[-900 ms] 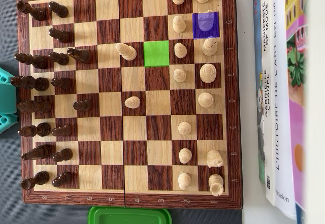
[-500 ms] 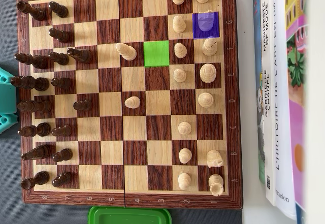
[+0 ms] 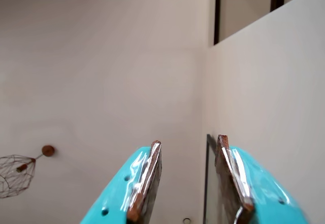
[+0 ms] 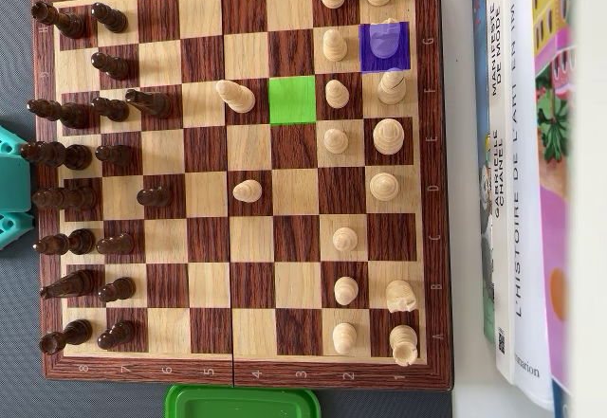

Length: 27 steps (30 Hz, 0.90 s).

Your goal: Play chess

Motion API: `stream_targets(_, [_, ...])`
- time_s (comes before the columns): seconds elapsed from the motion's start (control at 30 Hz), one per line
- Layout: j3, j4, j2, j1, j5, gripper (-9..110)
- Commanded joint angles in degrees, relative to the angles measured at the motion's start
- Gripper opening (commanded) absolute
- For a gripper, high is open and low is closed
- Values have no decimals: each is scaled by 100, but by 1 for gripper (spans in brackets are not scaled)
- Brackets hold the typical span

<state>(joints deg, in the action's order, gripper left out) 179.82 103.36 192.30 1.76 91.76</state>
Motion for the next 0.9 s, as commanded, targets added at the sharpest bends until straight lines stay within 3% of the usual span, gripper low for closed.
stream_targets(0.0, [114, 9, -62, -18, -26, 16])
stream_targets(0.5, [105, -26, -70, -18, -35, 16])
stream_targets(0.87, [-914, -2505, -650, 281, -510, 16])
